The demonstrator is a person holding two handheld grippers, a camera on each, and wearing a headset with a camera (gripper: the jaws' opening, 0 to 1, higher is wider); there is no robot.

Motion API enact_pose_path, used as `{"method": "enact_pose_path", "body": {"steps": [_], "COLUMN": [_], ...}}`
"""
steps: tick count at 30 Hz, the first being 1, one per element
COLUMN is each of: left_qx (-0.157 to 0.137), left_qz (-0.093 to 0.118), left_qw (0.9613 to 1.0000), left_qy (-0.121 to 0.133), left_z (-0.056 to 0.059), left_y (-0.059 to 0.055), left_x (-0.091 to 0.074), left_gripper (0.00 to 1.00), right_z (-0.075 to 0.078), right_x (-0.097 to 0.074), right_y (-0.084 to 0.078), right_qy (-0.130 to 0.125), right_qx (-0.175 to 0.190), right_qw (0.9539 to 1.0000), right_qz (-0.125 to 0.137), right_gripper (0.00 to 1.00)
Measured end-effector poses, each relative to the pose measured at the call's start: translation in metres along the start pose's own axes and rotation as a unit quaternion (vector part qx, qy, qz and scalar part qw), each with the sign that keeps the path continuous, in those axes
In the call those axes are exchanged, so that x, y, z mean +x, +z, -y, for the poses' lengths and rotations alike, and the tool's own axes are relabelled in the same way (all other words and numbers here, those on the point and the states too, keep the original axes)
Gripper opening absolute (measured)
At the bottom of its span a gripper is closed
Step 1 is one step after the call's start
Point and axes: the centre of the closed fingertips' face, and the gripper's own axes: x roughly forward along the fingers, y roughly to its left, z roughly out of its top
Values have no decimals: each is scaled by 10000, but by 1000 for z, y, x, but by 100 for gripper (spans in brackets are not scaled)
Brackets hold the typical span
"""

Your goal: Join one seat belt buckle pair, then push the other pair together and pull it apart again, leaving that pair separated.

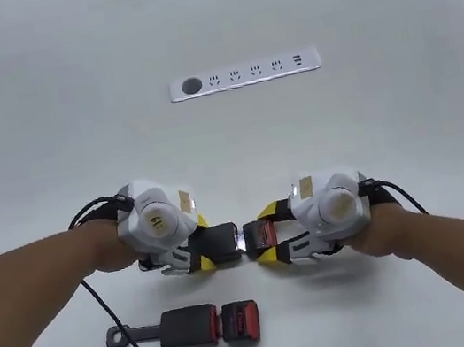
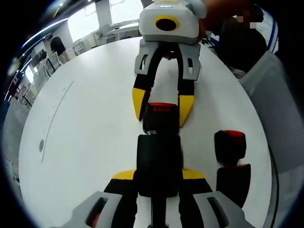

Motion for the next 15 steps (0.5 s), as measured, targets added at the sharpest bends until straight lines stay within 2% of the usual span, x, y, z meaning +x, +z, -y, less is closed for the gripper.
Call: {"method": "enact_pose_path", "body": {"steps": [7, 12, 15], "left_qx": [13, -46, -13], "left_qz": [2, 68, 54], "left_qw": [10000, 10000, 10000], "left_qy": [-11, -21, -33], "left_z": [0, 0, 1], "left_y": [-1, -1, -1], "left_x": [0, -1, 0], "left_gripper": [34, 34, 34], "right_z": [0, 3, 2], "right_x": [0, -12, -12], "right_y": [-1, -9, -10], "right_qy": [3, 8, 6], "right_qx": [-2, -36, -30], "right_qw": [10000, 9999, 9999], "right_qz": [-35, -97, -109], "right_gripper": [36, 36, 36]}}
